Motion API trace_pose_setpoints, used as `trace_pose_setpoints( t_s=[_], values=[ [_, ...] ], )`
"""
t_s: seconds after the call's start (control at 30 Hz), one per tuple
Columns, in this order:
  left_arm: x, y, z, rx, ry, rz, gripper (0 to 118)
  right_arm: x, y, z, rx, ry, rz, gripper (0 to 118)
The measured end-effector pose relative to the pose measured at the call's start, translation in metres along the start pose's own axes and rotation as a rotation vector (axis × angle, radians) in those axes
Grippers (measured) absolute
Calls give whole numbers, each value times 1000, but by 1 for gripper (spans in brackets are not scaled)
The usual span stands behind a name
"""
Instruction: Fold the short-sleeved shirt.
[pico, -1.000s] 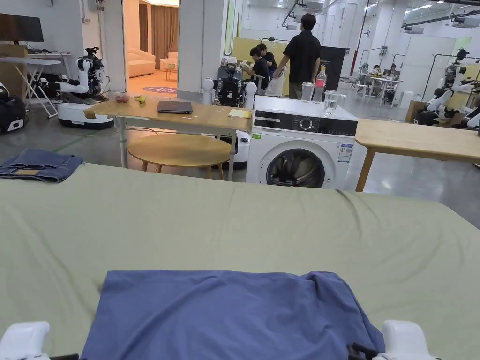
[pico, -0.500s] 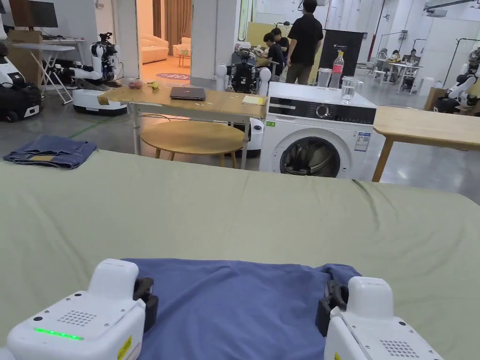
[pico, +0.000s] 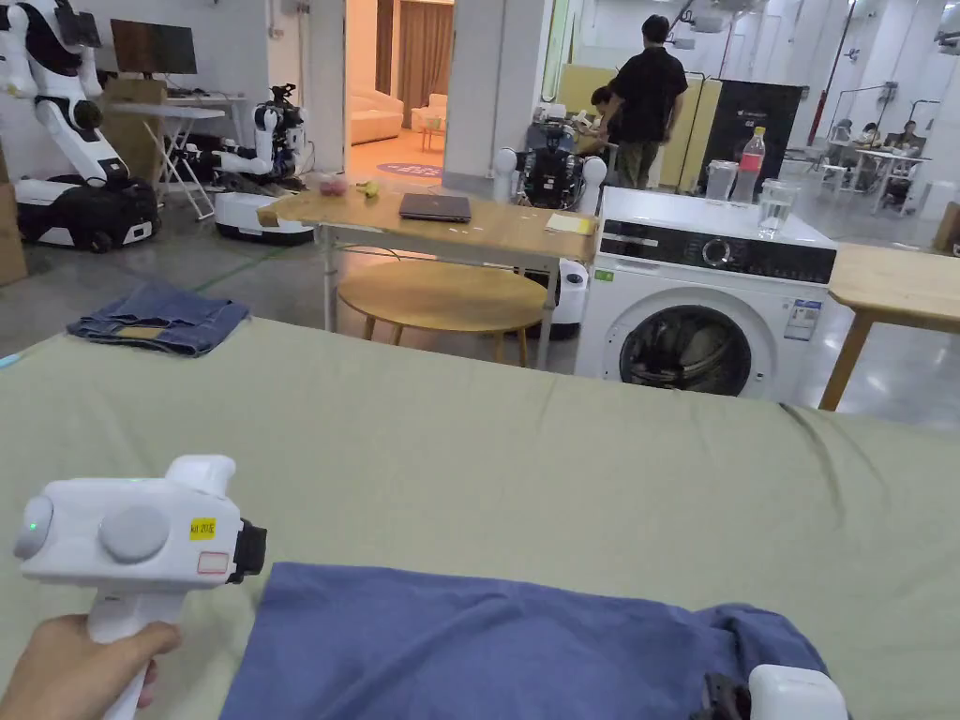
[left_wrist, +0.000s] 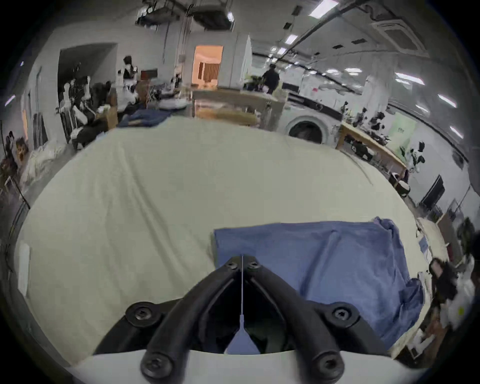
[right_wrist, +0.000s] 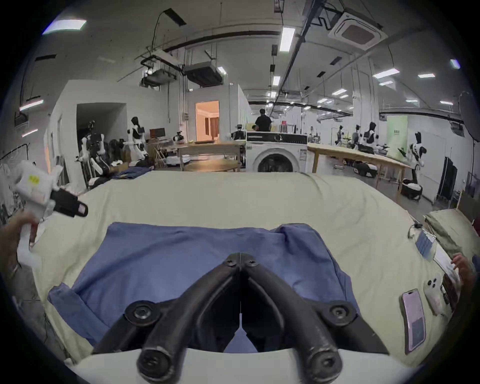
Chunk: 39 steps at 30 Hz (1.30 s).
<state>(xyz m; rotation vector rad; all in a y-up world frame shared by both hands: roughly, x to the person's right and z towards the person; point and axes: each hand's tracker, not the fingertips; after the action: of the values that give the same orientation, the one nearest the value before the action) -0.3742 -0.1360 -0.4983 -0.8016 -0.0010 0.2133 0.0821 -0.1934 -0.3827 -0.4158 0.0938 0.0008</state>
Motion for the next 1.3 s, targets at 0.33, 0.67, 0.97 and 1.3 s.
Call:
trace_pose_setpoints(
  t_s=[0.33, 0.67, 0.97, 1.3],
  values=[
    [-10, 41, -125, -317, 19, 75, 64, 16, -10, -29, -74, -27, -5, 0],
    [43, 16, -152, -247, 200, -201, 0, 41, -15, -35, -124, -78, -19, 0],
    [22, 25, -96, -152, 160, -172, 0, 105, 41, -72, -219, -108, -63, 19],
    [8, 20, -70, -154, 165, -153, 0, 167, 99, -208, -509, -43, -79, 54]
  ],
)
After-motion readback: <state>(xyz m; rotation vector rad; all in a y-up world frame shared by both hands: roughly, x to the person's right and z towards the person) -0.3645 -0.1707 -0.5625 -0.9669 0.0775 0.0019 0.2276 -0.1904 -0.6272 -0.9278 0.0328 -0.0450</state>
